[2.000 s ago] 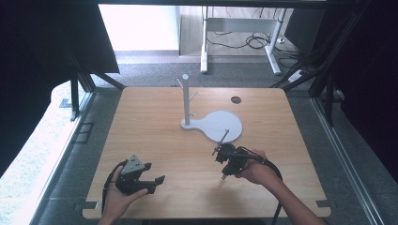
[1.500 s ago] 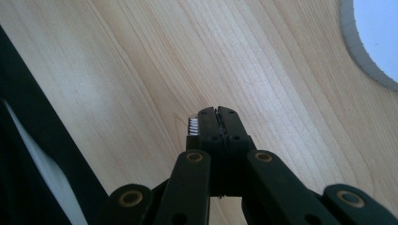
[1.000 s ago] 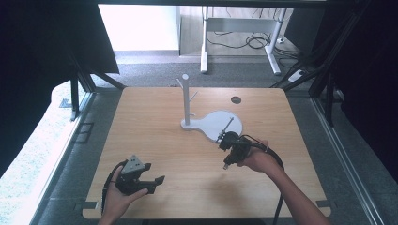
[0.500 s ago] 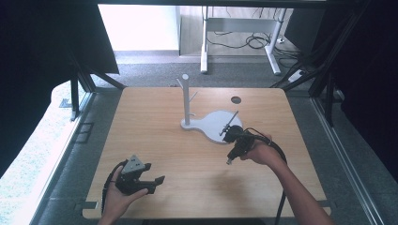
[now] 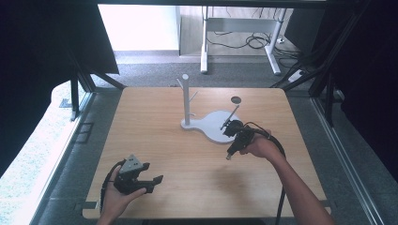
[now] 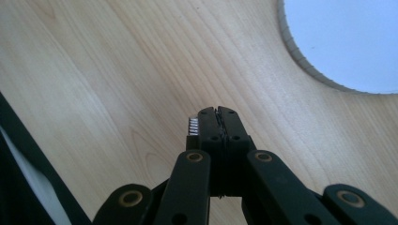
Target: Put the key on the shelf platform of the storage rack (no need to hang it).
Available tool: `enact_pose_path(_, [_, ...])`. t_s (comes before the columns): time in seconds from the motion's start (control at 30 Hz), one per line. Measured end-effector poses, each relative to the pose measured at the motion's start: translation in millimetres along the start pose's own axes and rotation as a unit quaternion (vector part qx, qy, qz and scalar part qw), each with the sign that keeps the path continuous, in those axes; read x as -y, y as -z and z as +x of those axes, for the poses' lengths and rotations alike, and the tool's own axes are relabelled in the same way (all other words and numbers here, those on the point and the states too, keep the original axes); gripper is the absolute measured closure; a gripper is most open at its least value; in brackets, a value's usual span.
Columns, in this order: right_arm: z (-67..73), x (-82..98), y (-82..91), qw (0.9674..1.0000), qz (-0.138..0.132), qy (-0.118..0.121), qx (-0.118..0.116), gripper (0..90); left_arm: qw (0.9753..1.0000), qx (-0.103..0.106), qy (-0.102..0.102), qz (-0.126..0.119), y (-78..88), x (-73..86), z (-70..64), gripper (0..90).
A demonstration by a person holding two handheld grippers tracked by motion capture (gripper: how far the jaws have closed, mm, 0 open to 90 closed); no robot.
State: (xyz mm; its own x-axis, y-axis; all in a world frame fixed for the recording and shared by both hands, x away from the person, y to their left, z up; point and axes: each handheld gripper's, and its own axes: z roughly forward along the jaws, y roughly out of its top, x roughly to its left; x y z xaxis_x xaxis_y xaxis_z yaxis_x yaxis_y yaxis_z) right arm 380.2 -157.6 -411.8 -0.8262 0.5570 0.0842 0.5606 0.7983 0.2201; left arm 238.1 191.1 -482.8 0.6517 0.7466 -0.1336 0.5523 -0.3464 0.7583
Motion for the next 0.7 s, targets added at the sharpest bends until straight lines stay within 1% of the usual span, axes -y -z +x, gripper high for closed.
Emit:
enact_pose_path(0.07, [-4.2,-1.2,1.1,1.0000,-0.003,-0.004,0.001,90.0,1.0000,0.000,0.000,-0.002,0.1,-0.2,-0.5,27.2])
enact_pose_path(0.17, [-7.0,-2.1,3.2,0.9999,-0.005,-0.009,0.002,90.0,1.0000,-0.001,0.001,-0.005,0.5,-0.2,-0.4,27.2])
enact_pose_path(0.23, [-10.6,-3.3,6.0,0.9997,-0.015,-0.015,-0.007,90.0,1.0000,-0.001,0.002,-0.005,0.2,-0.1,-0.4,27.2])
enact_pose_path(0.33, [-16.2,-6.1,8.0,0.9997,-0.015,-0.018,-0.002,90.0,1.0000,0.000,0.000,-0.003,-0.7,0.0,-0.8,27.2])
enact_pose_path(0.47, [-22.5,-11.3,10.2,0.9996,-0.013,-0.024,-0.002,90.0,1.0000,0.000,0.002,-0.004,-0.9,0.1,-0.3,27.2])
enact_pose_path(0.5, [-24.1,-12.7,10.3,0.9995,-0.011,-0.028,-0.003,90.0,1.0000,-0.001,0.002,-0.004,-0.8,0.2,-0.1,27.2])
enact_pose_path(0.53, [-26.1,-13.5,9.7,0.9996,-0.013,-0.025,-0.004,90.0,1.0000,-0.001,0.003,-0.005,-0.8,0.3,-0.1,27.2])
enact_pose_path(0.63, [-29.0,-15.7,8.8,0.9994,-0.006,-0.033,-0.003,90.0,1.0000,0.000,0.003,-0.005,-0.9,0.0,-0.4,27.2])
enact_pose_path(0.67, [-31.3,-16.3,7.8,0.9996,-0.008,-0.027,-0.003,90.0,1.0000,0.001,0.003,-0.005,-1.0,-0.1,-0.6,27.2])
enact_pose_path(0.7, [-32.3,-17.2,7.6,0.9995,-0.005,-0.032,-0.001,90.0,1.0000,0.001,0.003,-0.005,-1.3,-0.1,-0.6,27.2])
